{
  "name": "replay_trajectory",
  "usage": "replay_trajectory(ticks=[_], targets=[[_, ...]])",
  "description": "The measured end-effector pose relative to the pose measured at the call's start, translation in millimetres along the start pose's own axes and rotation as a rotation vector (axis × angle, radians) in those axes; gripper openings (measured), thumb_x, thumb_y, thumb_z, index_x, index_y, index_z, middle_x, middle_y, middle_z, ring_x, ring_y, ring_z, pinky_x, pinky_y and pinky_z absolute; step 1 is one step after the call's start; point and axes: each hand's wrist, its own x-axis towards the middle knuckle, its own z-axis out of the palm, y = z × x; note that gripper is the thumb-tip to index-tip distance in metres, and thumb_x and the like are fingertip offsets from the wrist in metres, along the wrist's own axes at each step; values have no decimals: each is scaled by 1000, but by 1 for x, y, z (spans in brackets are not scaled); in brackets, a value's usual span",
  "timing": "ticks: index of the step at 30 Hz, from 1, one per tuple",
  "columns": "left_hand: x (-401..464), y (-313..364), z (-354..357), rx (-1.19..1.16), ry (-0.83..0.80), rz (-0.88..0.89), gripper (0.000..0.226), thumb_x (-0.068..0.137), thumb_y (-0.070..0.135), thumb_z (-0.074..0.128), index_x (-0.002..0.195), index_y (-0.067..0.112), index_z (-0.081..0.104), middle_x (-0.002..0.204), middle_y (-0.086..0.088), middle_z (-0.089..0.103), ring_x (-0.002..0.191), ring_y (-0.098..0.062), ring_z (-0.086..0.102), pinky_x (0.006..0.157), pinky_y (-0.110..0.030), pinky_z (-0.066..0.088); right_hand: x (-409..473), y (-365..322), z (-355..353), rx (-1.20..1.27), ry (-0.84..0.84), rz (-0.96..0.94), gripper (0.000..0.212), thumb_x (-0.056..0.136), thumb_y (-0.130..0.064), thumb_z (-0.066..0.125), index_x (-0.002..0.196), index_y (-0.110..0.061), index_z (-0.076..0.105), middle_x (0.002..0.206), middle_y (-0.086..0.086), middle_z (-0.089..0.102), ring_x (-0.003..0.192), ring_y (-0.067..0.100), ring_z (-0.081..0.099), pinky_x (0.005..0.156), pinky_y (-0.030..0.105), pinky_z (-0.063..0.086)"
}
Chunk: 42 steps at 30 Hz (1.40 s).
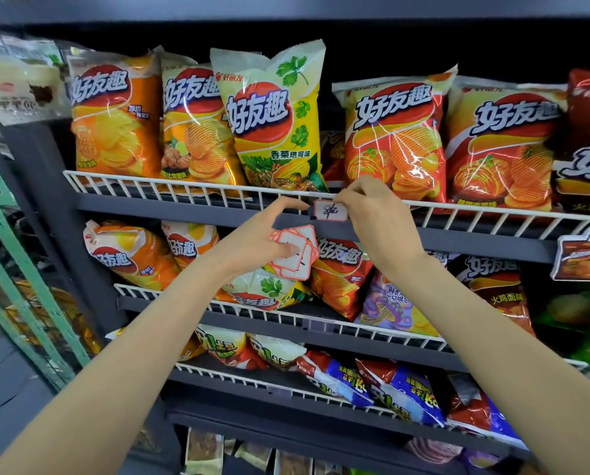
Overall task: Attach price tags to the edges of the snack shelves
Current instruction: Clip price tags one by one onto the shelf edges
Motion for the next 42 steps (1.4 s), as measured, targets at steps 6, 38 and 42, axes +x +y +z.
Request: replay_trajectory(ticks=[6, 38, 42], targets=[[0, 0, -2, -4, -16, 11, 58, 87, 7, 62, 130, 39, 38, 143, 5, 35, 113, -16, 51, 93, -34, 44, 2, -2, 0, -34, 8, -11, 24, 62, 20, 69, 80, 5, 67, 78, 16, 58, 67, 31, 57, 44, 36, 49], [7, 19, 30, -293, 235, 53, 21, 89, 8, 59, 107, 18, 57, 110, -6, 65, 103, -21, 62, 95, -45, 49, -18, -12, -36, 548, -212, 422, 31, 97, -14, 46, 125, -17, 59, 119, 2, 58, 103, 10, 51, 88, 19, 40], [9, 46, 51, -287, 158, 107, 19, 89, 7, 58, 102, 21, 58, 103, -1, 66, 100, -17, 63, 94, -42, 50, -30, 0, -61, 836, -147, 632, 17, 93, -13, 55, 99, -17, 69, 101, 12, 68, 94, 24, 63, 75, 29, 55]])
